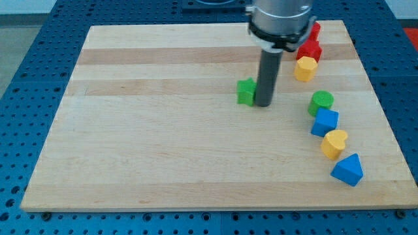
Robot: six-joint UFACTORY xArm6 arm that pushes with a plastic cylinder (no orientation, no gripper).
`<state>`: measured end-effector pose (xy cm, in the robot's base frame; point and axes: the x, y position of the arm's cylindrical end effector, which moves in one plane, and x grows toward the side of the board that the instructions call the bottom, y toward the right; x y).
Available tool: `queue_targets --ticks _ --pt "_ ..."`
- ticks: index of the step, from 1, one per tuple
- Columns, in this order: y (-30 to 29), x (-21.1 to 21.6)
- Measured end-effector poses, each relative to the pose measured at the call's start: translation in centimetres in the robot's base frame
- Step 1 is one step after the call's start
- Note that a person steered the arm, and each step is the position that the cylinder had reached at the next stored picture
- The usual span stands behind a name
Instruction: Move the green star towards the left
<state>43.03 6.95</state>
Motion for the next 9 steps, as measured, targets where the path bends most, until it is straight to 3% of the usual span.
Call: queue_targets --ticks 2,7,9 --pt "-3.4 -0.1" --pt "-3.5 -9.7" --pt "-8.0 -10.4"
